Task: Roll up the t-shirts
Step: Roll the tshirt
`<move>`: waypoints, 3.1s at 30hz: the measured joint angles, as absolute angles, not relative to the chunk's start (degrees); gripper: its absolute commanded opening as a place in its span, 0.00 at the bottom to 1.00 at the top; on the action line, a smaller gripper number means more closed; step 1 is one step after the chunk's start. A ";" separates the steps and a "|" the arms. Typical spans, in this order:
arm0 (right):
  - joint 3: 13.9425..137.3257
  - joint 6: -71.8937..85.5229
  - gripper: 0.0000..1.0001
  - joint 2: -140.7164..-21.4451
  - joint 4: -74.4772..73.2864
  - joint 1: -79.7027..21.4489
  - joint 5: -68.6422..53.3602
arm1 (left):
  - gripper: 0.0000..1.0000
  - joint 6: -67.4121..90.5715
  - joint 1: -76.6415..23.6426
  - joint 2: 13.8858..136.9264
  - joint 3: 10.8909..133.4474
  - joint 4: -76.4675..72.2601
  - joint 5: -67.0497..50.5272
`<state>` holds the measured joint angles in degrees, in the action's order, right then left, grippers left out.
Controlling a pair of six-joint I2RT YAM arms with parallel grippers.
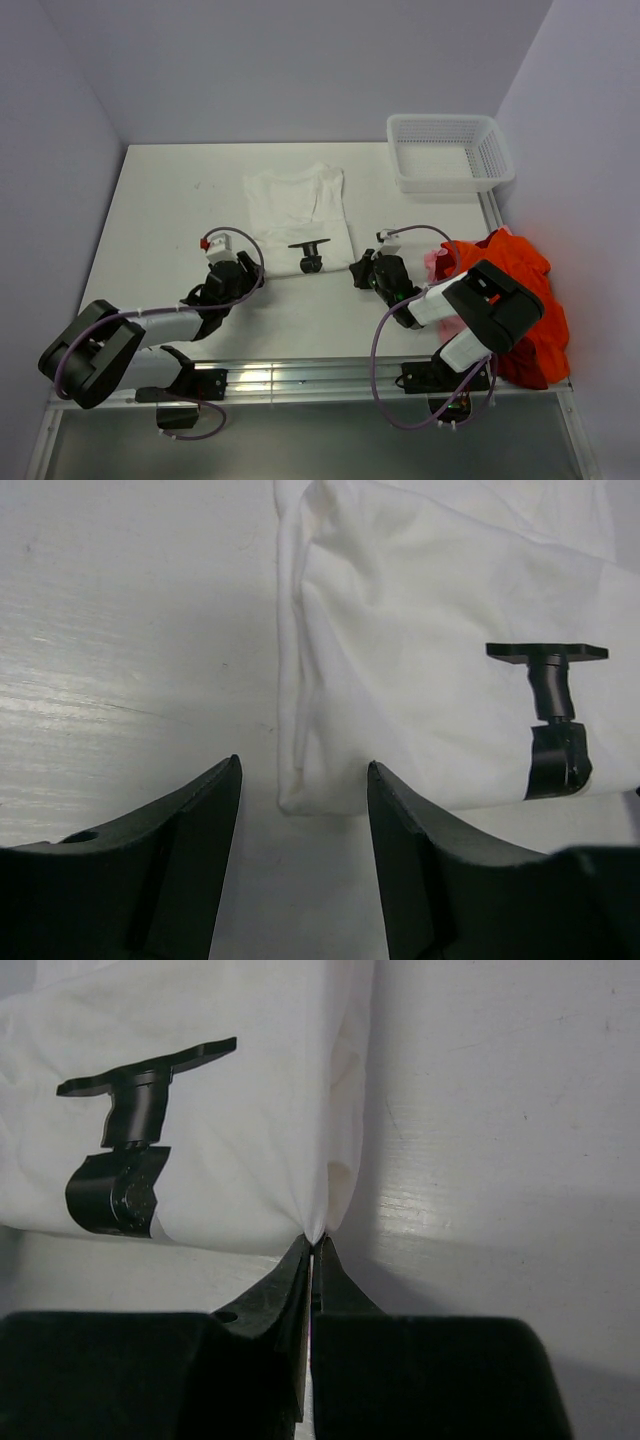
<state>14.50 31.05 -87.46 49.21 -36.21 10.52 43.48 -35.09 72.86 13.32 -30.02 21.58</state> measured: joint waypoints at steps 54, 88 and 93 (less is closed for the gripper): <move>13.39 42.13 0.00 -68.69 25.32 -39.66 11.97 | 0.00 47.64 -37.01 66.89 20.27 -10.00 11.14; 30.83 40.21 0.00 -50.68 -20.12 -39.99 6.11 | 0.00 51.51 -29.89 53.49 30.76 18.61 -6.87; 37.26 37.65 0.00 -54.87 -23.09 -39.81 5.28 | 0.00 50.06 -26.35 56.07 35.62 21.52 -9.54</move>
<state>37.26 37.65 -54.87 -23.09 -39.81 5.28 50.06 -26.35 56.07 35.62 21.52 -9.54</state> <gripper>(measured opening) 0.010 0.025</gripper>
